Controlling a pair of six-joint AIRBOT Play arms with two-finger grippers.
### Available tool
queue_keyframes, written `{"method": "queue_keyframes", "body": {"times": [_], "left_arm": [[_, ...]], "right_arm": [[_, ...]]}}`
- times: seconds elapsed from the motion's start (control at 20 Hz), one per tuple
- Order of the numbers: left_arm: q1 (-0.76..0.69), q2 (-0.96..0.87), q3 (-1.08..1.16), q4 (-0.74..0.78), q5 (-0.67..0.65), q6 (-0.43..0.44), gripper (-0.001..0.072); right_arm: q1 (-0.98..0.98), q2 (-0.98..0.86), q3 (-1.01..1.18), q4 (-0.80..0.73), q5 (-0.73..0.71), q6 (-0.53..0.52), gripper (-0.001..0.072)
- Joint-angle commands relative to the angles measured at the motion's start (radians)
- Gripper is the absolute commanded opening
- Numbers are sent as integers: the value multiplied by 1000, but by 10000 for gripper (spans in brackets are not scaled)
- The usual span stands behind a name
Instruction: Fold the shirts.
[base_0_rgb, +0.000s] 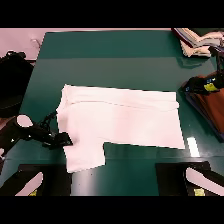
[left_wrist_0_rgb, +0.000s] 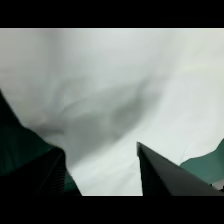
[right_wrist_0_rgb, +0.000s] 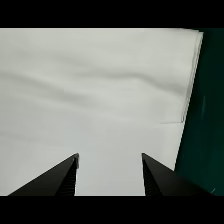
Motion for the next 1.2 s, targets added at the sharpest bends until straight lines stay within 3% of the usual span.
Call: {"method": "queue_keyframes", "body": {"times": [0.0,0.05,0.1,0.3,0.35,0.4,0.55,0.75,0.85,0.95,1.0,1.05,1.1,1.15], "left_arm": [[-39,5,-32,-51,40,8,349],[-39,5,-23,-53,31,9,167],[-39,5,-8,-51,24,13,50],[-39,5,63,-52,-1,39,29],[-39,5,74,-52,0,43,29],[-39,5,81,-52,3,43,30],[-39,5,84,-53,21,43,30],[-39,5,84,-52,31,43,30],[-39,5,84,-50,32,43,30],[-39,5,84,-44,31,46,30],[-39,5,84,-44,27,62,30],[-39,5,84,-43,20,70,29],[-39,5,87,-39,4,70,29],[-39,12,93,-37,-16,69,28]], "right_arm": [[-20,1,0,-3,46,0,450],[-34,2,-5,-6,64,0,449],[-56,13,-31,-10,76,-7,450],[-207,100,-317,-66,83,-16,452],[-259,117,-412,-98,84,-16,468],[-313,123,-494,-108,87,-16,536],[-447,121,-686,-104,59,-25,524],[-446,119,-783,-93,4,-42,493],[-407,109,-791,-20,-32,-53,379],[-349,85,-789,52,-69,-53,364],[-315,68,-787,56,-78,-53,309],[-273,51,-782,45,-77,-53,142],[-236,39,-770,32,-71,-61,18],[-205,37,-749,14,-52,-61,17]]}}
